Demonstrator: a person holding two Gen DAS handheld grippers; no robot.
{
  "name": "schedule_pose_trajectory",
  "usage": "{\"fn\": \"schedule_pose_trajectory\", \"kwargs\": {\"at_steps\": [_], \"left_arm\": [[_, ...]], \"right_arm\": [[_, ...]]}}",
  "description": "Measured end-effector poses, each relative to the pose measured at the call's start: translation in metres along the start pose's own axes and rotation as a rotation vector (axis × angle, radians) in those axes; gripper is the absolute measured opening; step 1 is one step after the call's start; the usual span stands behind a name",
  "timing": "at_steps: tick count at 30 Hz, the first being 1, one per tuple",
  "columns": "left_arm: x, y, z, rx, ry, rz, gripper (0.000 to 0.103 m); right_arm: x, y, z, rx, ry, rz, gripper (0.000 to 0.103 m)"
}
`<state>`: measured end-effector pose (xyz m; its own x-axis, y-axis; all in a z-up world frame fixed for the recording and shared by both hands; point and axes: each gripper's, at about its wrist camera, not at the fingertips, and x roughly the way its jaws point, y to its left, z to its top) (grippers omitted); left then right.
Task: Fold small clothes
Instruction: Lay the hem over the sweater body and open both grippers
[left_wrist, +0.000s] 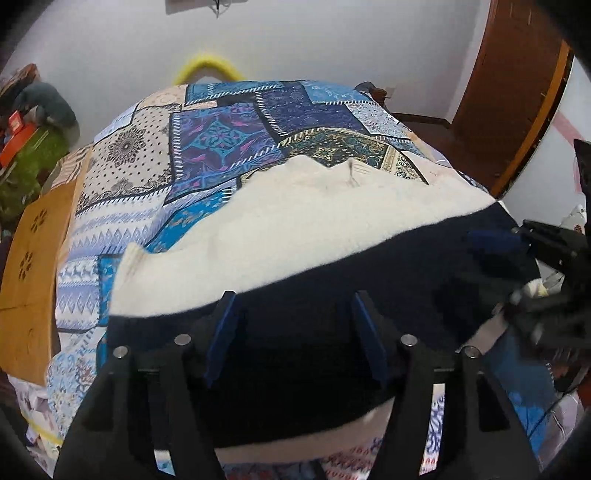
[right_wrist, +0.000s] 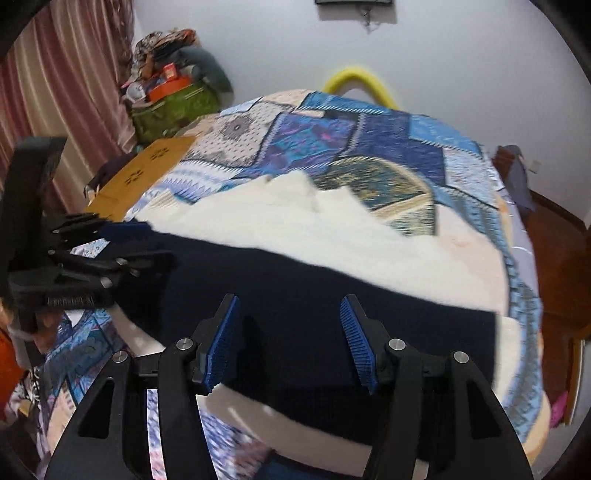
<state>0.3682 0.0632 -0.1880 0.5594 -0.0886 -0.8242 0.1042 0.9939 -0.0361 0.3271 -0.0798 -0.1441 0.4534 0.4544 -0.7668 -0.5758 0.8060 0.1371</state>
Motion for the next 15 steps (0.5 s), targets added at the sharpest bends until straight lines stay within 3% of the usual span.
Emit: {"fn": "schedule_pose_trajectory", "kwargs": {"at_steps": [4, 8, 15], "left_arm": [[0.022, -0.002, -0.005, -0.002, 0.040, 0.020, 0.064], [0.030, 0.010, -0.015, -0.006, 0.032, 0.057, 0.079], [0.017, 0.043, -0.030, -0.045, 0.033, 0.098, 0.081]], "right_arm": [[0.024, 0.010, -0.003, 0.012, 0.028, -0.007, 0.070], [0.036, 0.010, -0.012, 0.002, 0.055, -0.040, 0.071], [0.020, 0.000, -0.024, -0.009, 0.070, -0.095, 0.070]]}}
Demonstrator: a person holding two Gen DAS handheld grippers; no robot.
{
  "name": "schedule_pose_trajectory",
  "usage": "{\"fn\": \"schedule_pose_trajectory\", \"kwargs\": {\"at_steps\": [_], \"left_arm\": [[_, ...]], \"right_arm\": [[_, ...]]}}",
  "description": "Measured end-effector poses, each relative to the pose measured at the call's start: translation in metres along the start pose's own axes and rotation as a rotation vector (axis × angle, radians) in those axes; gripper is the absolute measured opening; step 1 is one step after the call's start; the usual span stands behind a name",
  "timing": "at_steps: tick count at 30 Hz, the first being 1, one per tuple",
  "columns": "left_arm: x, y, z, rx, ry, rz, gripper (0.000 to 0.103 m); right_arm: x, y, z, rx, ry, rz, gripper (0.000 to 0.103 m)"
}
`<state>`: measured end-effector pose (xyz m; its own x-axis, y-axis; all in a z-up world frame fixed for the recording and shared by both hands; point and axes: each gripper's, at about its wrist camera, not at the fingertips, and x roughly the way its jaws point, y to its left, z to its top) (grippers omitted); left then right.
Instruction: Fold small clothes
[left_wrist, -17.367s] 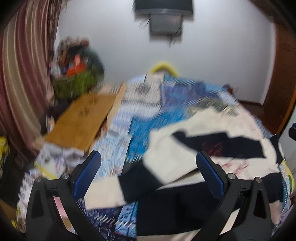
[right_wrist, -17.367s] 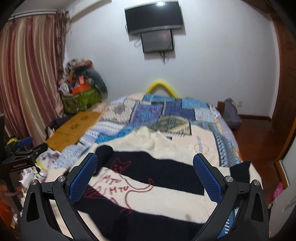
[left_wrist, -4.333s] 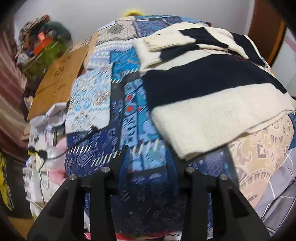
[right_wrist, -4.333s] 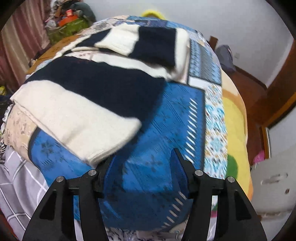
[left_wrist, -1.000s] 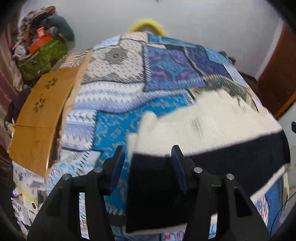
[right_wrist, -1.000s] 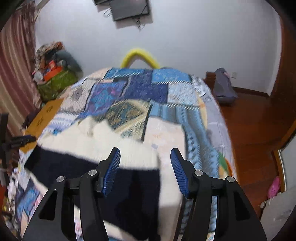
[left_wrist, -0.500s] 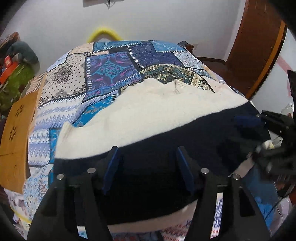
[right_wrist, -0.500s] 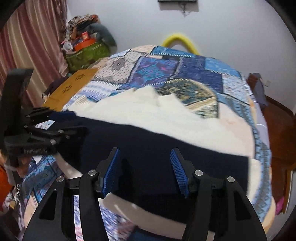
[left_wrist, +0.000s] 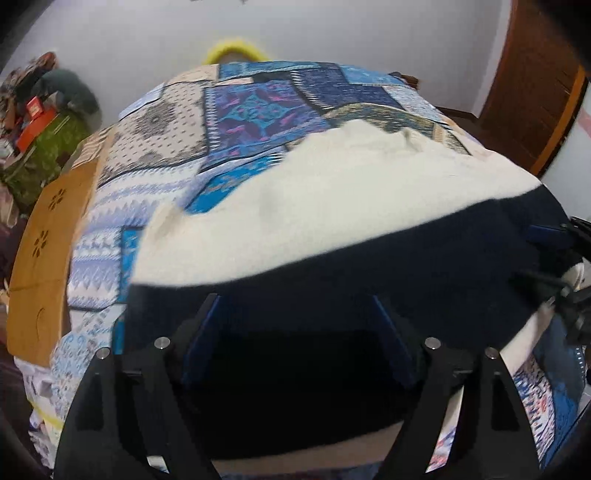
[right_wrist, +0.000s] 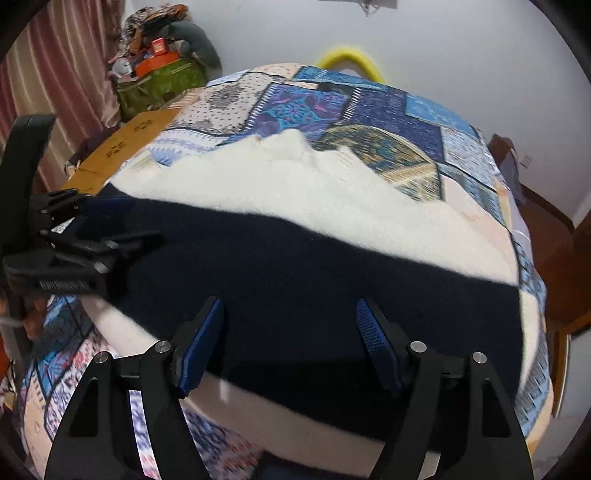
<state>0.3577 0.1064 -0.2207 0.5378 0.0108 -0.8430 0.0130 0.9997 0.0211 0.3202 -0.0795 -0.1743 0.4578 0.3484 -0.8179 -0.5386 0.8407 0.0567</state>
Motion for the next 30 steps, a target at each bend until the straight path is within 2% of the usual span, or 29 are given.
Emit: {"fn": "schedule_pose_trajectory", "kwargs": {"at_steps": [3, 11, 15, 20, 26, 30], "left_arm": [[-0.002, 0.019, -0.008, -0.024, 0.013, 0.047, 0.081], [-0.009, 0.062, -0.035, -0.112, 0.036, 0.104, 0.081], [-0.018, 0.074, -0.043, -0.176, 0.041, 0.102, 0.081], [-0.042, 0.070, -0.053, -0.179, 0.015, 0.119, 0.081], [-0.066, 0.063, -0.071, -0.198, -0.007, 0.088, 0.081], [-0.070, 0.068, -0.084, -0.297, 0.009, -0.009, 0.081]], "right_arm": [[-0.007, -0.017, -0.009, 0.044, 0.003, -0.030, 0.070], [-0.032, -0.059, -0.037, 0.146, 0.009, -0.090, 0.070], [-0.046, -0.060, -0.042, 0.159, 0.008, -0.093, 0.070], [-0.069, -0.052, -0.045, 0.151, -0.011, -0.132, 0.071], [-0.099, -0.041, -0.057, 0.146, -0.047, -0.140, 0.071], [-0.105, -0.032, -0.062, 0.137, -0.067, -0.137, 0.072]]}}
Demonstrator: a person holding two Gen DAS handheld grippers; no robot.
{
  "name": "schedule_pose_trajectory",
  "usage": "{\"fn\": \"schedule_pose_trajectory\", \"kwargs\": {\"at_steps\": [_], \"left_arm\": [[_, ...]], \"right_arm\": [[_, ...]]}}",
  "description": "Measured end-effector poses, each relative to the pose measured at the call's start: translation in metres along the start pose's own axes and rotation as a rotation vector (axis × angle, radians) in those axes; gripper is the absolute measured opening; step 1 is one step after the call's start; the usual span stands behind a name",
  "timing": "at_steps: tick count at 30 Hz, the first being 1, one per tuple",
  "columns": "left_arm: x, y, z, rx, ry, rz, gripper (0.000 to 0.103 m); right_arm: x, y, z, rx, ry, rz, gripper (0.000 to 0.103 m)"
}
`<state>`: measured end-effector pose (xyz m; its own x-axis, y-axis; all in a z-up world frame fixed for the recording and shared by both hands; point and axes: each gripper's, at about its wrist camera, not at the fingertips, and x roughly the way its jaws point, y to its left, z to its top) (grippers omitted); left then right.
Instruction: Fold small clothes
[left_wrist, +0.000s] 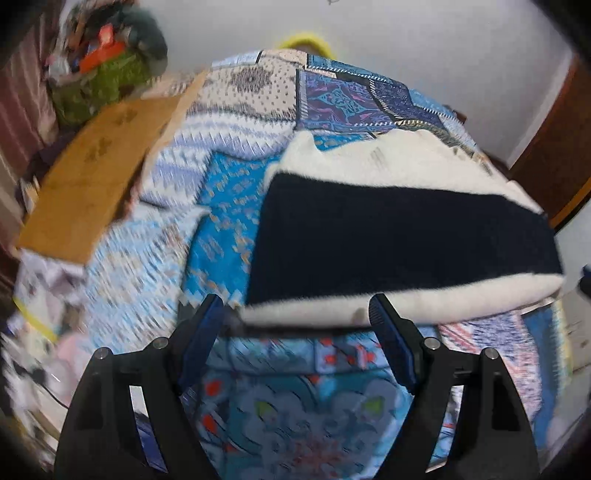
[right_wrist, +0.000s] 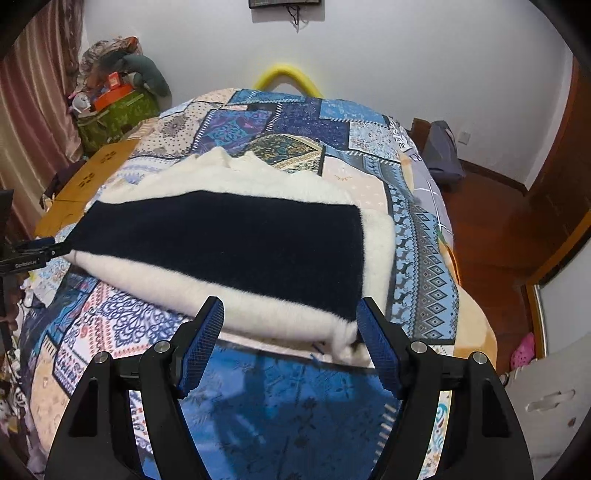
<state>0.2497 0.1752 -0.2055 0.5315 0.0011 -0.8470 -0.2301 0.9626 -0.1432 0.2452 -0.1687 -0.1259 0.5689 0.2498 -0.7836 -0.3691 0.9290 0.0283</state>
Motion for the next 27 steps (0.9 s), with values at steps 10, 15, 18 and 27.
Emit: {"fn": "schedule_pose_trajectory", "kwargs": {"at_steps": [10, 15, 18, 27], "left_arm": [[0.038, 0.015, -0.013, -0.319, 0.138, -0.337, 0.081], [0.061, 0.015, -0.001, -0.386, 0.140, -0.388, 0.081], [0.070, 0.018, 0.014, -0.398, 0.105, -0.349, 0.080], [0.073, 0.030, 0.052, -0.391, 0.007, -0.185, 0.028]], "right_arm": [[0.055, 0.030, 0.013, 0.056, -0.004, 0.114, 0.074], [0.086, 0.048, 0.015, 0.020, 0.033, 0.117, 0.074], [0.091, 0.050, 0.012, -0.003, 0.028, 0.113, 0.079], [0.086, 0.041, 0.008, 0.024, 0.023, 0.175, 0.079]]}}
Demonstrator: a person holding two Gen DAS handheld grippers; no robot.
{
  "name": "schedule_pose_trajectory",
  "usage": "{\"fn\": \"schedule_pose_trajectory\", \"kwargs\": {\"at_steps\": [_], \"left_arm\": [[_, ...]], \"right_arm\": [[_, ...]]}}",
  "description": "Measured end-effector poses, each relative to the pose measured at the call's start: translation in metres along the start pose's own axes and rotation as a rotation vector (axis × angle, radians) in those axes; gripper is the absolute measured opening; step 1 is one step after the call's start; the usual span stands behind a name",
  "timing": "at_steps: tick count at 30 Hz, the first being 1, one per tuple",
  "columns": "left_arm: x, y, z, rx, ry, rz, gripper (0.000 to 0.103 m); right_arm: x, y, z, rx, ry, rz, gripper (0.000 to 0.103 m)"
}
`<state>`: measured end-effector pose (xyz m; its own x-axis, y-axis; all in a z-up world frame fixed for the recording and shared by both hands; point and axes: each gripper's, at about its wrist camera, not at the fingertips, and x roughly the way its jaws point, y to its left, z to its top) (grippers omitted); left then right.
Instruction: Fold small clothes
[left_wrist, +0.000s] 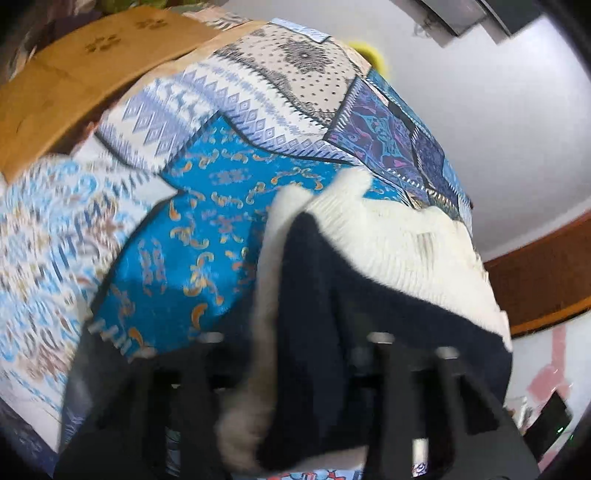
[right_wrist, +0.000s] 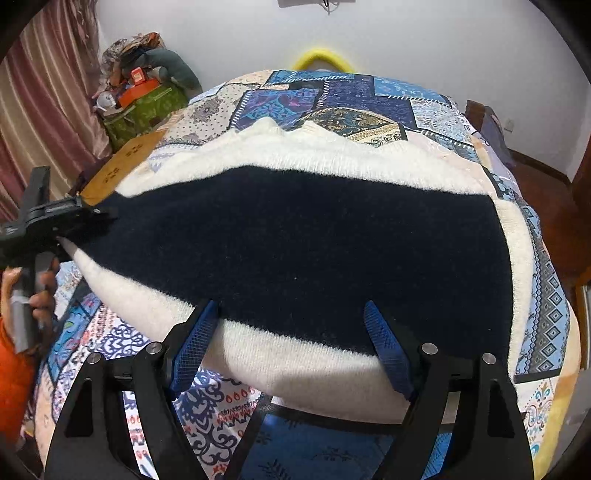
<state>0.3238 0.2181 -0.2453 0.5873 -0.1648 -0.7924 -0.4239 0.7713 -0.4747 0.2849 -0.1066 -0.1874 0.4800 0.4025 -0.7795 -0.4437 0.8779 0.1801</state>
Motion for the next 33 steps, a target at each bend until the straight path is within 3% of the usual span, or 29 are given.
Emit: {"fn": "schedule_pose_trajectory", "kwargs": {"at_steps": [1, 6, 9, 12, 19, 23, 27, 33], "left_arm": [[-0.008, -0.006, 0.002, 0.037, -0.019, 0.020, 0.022], [-0.057, -0.033, 0.016, 0.157, -0.114, 0.044, 0.016], [-0.091, -0.063, 0.027, 0.230, -0.197, 0.072, 0.006], [-0.121, -0.097, 0.038, 0.267, -0.251, 0.025, 0.006], [-0.119, -0.201, 0.025, 0.419, -0.243, 0.007, 0.006], [-0.112, -0.230, 0.012, 0.449, -0.248, 0.020, 0.006], [-0.110, -0.214, 0.011, 0.437, -0.274, 0.107, 0.006], [-0.106, -0.120, 0.030, 0.293, -0.225, 0.225, 0.006]], "right_arm": [[-0.004, -0.002, 0.001, 0.009, -0.003, 0.012, 0.077], [-0.023, -0.019, 0.003, 0.063, -0.043, 0.051, 0.064], [-0.035, -0.034, 0.003, 0.093, -0.063, 0.046, 0.055], [-0.039, -0.049, -0.001, 0.125, -0.063, 0.038, 0.048], [-0.027, -0.058, -0.013, 0.138, -0.032, 0.061, 0.046], [-0.031, -0.062, -0.015, 0.150, -0.043, 0.086, 0.046], [-0.033, -0.067, -0.018, 0.166, -0.044, 0.109, 0.046], [-0.029, -0.065, -0.017, 0.134, -0.038, 0.098, 0.046]]}}
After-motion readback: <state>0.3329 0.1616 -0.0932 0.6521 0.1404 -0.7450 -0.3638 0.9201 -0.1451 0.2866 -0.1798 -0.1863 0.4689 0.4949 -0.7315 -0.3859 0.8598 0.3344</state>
